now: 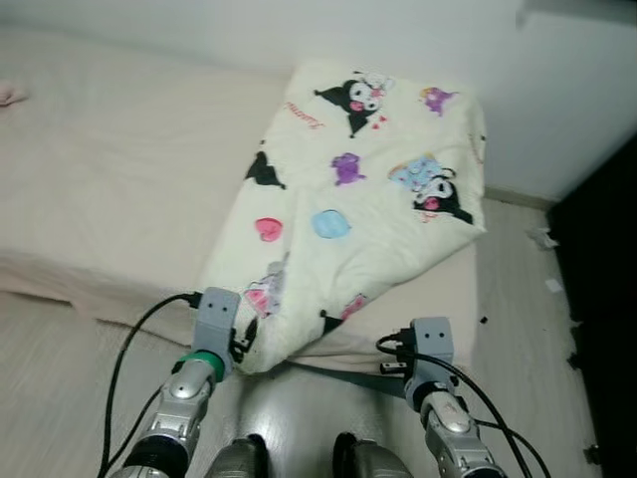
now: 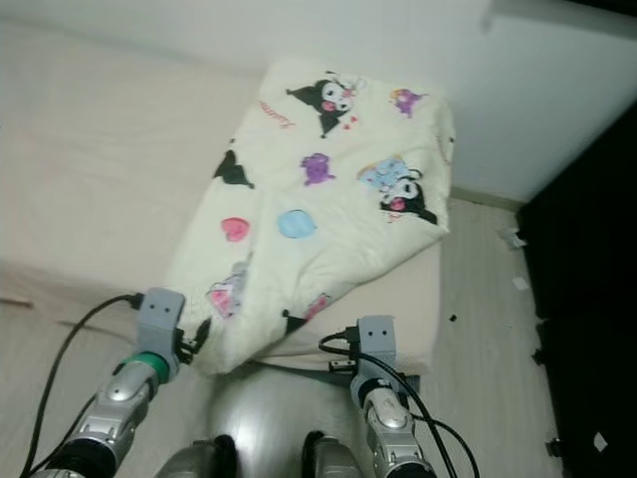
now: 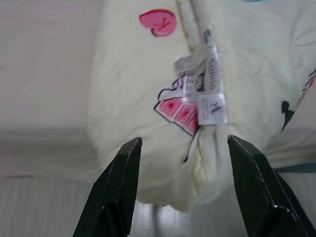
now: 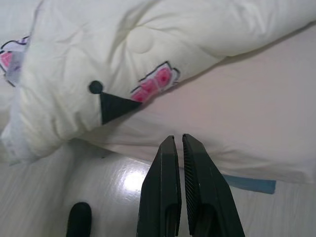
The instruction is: Clean up the room
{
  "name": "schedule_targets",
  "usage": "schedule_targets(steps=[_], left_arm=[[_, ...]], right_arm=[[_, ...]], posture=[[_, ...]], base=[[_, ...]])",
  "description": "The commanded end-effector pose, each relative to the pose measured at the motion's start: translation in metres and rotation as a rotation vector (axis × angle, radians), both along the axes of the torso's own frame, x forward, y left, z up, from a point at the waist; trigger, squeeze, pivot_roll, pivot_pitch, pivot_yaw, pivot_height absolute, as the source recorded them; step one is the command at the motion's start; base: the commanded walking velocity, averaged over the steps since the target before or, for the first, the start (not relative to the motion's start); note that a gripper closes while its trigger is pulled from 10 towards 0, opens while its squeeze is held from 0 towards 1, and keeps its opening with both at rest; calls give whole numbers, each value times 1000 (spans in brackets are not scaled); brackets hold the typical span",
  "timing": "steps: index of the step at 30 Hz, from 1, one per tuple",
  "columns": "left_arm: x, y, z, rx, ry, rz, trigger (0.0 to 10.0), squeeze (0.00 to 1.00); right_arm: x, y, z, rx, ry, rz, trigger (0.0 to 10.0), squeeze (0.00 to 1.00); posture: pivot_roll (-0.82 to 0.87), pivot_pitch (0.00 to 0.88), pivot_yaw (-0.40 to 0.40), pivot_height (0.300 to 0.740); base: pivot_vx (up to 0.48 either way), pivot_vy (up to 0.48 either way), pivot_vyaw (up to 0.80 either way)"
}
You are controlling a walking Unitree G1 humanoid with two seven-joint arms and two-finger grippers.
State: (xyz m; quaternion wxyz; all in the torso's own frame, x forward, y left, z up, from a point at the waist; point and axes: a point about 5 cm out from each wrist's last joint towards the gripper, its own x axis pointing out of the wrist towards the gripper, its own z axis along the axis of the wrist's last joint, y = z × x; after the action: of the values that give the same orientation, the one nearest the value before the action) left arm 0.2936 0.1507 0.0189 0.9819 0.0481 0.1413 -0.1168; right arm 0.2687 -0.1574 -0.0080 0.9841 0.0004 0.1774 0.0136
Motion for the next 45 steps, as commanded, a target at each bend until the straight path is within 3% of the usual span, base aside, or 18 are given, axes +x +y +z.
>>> schedule_targets(steps=[1, 6, 7, 12, 15, 21, 26, 36, 45], left_arm=[[-5, -6, -6, -12, 22, -16, 10000, 0], [-11, -4, -19, 7, 104, 1, 10000, 0], [-20, -1, -34, 10, 213, 49, 10000, 0], [-24, -1, -41, -6, 268, 83, 10000, 0], [-39, 0, -56, -21, 346, 116, 10000, 0], [-41, 1, -55, -68, 306, 167, 10000, 0], [-35, 8, -50, -81, 279, 212, 10000, 0], [-24, 4, -43, -82, 264, 179, 10000, 0], [-32, -2, -49, -59, 287, 135, 10000, 0]], right_arm=[[-8, -8, -8, -11, 42, -23, 10000, 0], [-13, -6, -18, -47, 122, 7, 10000, 0], [-20, -5, -27, -74, 193, 30, 10000, 0], [-24, -4, -32, -89, 226, 38, 10000, 0], [-28, -3, -36, -124, 244, 47, 10000, 0], [-23, -9, -29, -98, 171, -19, 10000, 0], [-21, -14, -28, -89, 175, -55, 10000, 0], [-11, -14, -22, -97, 159, -67, 10000, 0], [-14, -14, -24, -97, 162, -70, 10000, 0]], posture=[[-17, 120, 6, 740], [-14, 110, 8, 740], [-15, 109, 7, 740], [-15, 109, 7, 740], [-16, 101, 7, 740], [-13, 89, 0, 740], [-9, 50, -1, 740], [-12, 28, 7, 740], [-11, 34, 5, 740]], base=[[0, 0, 0], [0, 0, 0], [0, 0, 0], [0, 0, 0], [0, 0, 0], [0, 0, 0], [0, 0, 0], [0, 0, 0], [0, 0, 0]])
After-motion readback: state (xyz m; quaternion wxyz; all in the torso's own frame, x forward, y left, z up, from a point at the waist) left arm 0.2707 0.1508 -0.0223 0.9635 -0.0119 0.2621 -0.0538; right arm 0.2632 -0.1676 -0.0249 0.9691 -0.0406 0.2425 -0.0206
